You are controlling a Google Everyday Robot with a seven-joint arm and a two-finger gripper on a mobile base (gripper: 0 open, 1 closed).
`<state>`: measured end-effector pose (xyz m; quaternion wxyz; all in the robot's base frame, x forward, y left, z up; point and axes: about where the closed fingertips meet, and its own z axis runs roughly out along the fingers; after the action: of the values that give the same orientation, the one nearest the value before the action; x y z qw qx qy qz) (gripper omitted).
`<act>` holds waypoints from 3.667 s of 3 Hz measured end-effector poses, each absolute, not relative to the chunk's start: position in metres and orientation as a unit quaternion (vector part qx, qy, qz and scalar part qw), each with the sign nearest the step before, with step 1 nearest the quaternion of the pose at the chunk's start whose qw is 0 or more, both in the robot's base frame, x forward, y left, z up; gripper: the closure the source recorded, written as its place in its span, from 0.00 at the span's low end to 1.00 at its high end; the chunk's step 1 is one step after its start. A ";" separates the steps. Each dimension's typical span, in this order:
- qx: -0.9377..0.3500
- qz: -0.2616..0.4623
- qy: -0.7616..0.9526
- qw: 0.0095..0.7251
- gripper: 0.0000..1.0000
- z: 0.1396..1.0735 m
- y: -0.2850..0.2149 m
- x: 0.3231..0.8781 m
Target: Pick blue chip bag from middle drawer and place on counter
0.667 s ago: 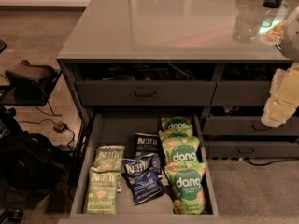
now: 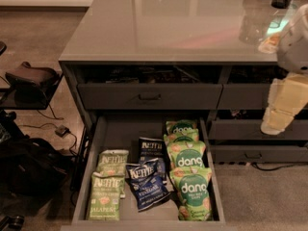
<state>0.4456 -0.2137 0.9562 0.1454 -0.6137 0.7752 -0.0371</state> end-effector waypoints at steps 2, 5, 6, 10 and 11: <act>-0.665 0.100 0.726 0.143 0.00 0.814 -0.180 0.476; -0.739 0.225 0.618 0.144 0.00 0.675 -0.083 0.478; -0.739 0.225 0.618 0.144 0.00 0.675 -0.083 0.478; -0.737 0.279 0.609 0.089 0.00 0.535 -0.043 0.493; -0.714 0.260 0.639 0.119 0.00 0.514 -0.049 0.507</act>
Offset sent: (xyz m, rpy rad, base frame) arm 0.0517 0.0622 -0.2368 0.3541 0.2383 0.3221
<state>0.5074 -0.0491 0.5142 0.1193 -0.7138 0.6391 0.2603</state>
